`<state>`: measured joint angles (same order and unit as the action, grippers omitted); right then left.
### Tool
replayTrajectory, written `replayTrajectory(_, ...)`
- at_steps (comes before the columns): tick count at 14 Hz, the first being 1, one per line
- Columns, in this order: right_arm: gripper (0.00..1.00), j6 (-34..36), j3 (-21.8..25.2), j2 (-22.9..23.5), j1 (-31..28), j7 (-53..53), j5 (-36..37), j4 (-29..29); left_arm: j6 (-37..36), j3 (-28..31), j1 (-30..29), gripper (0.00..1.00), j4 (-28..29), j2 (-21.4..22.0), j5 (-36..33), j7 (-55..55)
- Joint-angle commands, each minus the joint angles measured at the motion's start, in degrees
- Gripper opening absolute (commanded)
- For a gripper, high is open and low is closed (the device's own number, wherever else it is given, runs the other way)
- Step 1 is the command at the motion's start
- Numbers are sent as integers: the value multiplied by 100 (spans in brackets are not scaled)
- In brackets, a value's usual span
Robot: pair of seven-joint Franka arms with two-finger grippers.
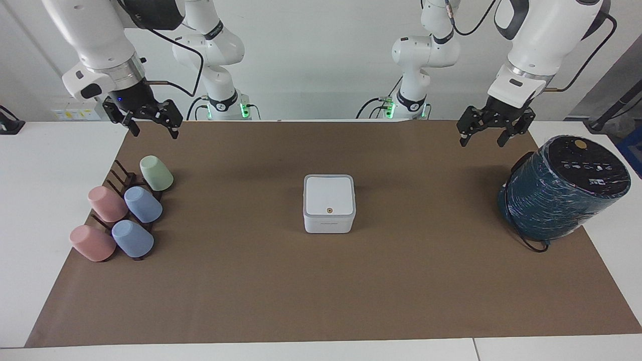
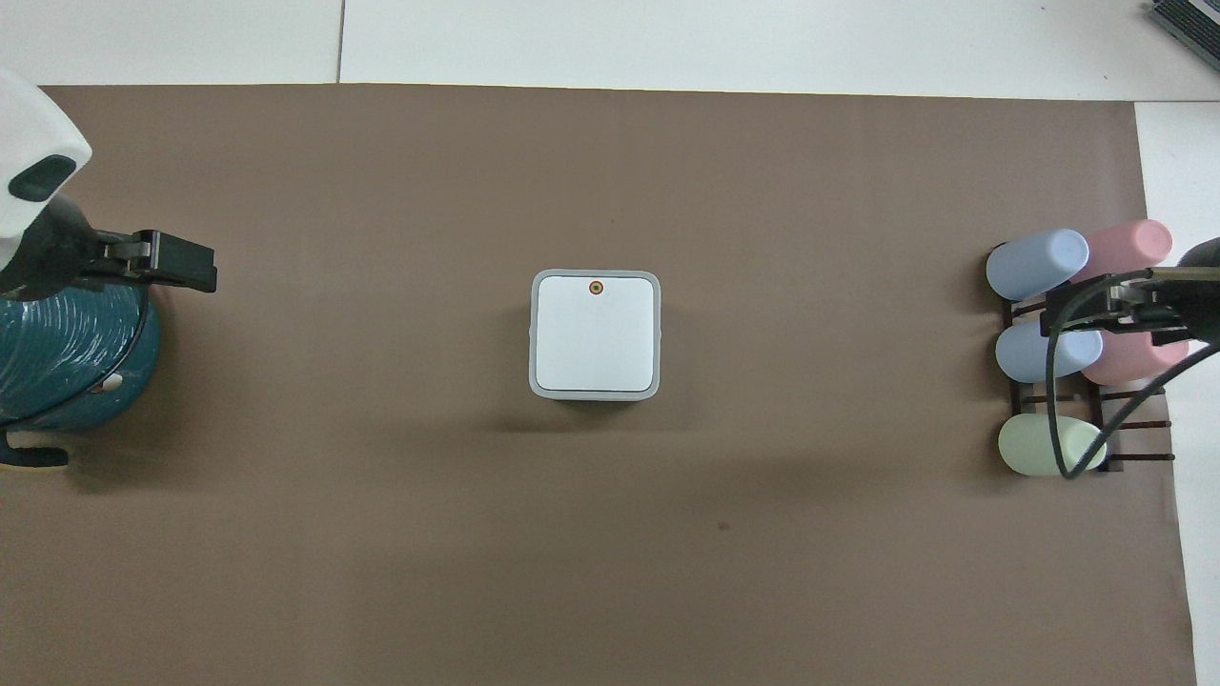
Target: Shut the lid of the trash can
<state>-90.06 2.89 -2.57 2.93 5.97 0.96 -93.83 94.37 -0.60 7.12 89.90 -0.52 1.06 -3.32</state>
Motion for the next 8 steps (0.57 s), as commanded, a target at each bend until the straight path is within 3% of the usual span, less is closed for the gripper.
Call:
replayTrajectory(1,100,-38,-25,-77,-56,-167,-78,-83,152,-19,-18,100,195,140,-133,86)
replayTrajectory(8,100,-38,-25,-77,-56,-167,-78,-83,117,-19,-18,100,186,131,-203,235)
